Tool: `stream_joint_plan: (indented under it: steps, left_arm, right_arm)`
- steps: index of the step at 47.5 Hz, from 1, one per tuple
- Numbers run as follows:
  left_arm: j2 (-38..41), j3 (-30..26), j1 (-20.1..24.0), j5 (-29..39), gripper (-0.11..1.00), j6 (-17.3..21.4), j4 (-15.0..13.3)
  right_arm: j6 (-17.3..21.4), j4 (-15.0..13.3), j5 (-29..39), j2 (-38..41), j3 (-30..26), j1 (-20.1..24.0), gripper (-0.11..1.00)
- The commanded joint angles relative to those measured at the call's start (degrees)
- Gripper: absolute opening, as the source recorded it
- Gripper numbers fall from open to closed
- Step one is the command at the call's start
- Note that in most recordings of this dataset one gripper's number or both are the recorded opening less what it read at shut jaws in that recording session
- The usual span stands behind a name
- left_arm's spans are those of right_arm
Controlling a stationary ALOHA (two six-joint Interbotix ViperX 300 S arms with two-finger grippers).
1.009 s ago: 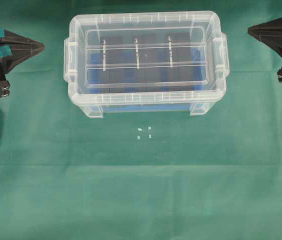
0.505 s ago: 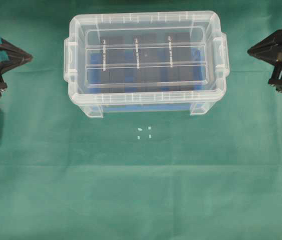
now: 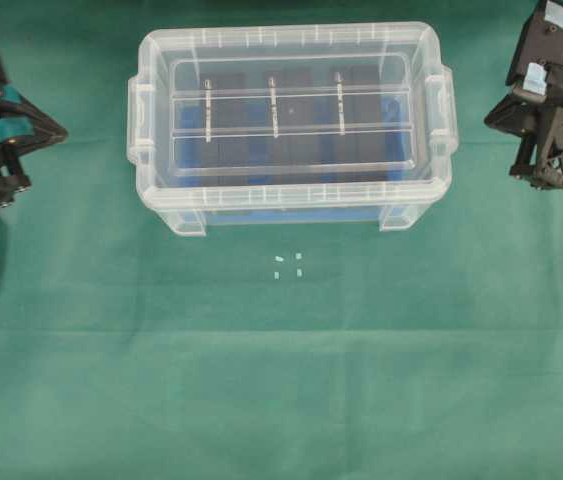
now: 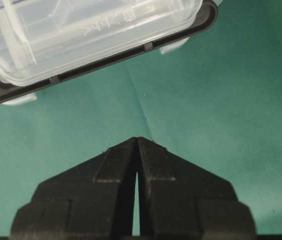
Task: Clamp the lid of the box with both arms, then lift and open it.
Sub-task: 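Move both grippers inward to the lid rims at the box ends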
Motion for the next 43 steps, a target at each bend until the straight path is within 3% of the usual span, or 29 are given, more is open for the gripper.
stream_joint_plan:
  steps: [1,11,22,31,43]
  left_arm:
    - [2.11,-2.11,0.26,-0.35,0.01,0.09,0.26]
    - [3.69,-2.46,0.26,-0.18,0.01,0.88,0.44]
    - [3.69,-2.55,-0.09,4.22,0.01,5.89,0.44]
    - [3.78,-2.81,-0.09,6.77,0.01,8.26,0.53]
    - [3.78,-3.87,-0.09,8.35,0.01,10.37,0.62]
  right_arm:
    - [0.00,-0.09,-0.26,0.00,-1.58,-0.09,0.00]
    - [-0.79,-2.11,0.26,0.18,-1.58,-0.18,0.00]
    - [-2.55,-6.24,2.99,0.26,-1.67,-0.09,0.00]
    - [-6.33,-6.24,5.54,0.18,-1.85,-0.09,0.00]
    - [-6.94,-6.06,6.24,0.26,-2.64,-0.09,0.00]
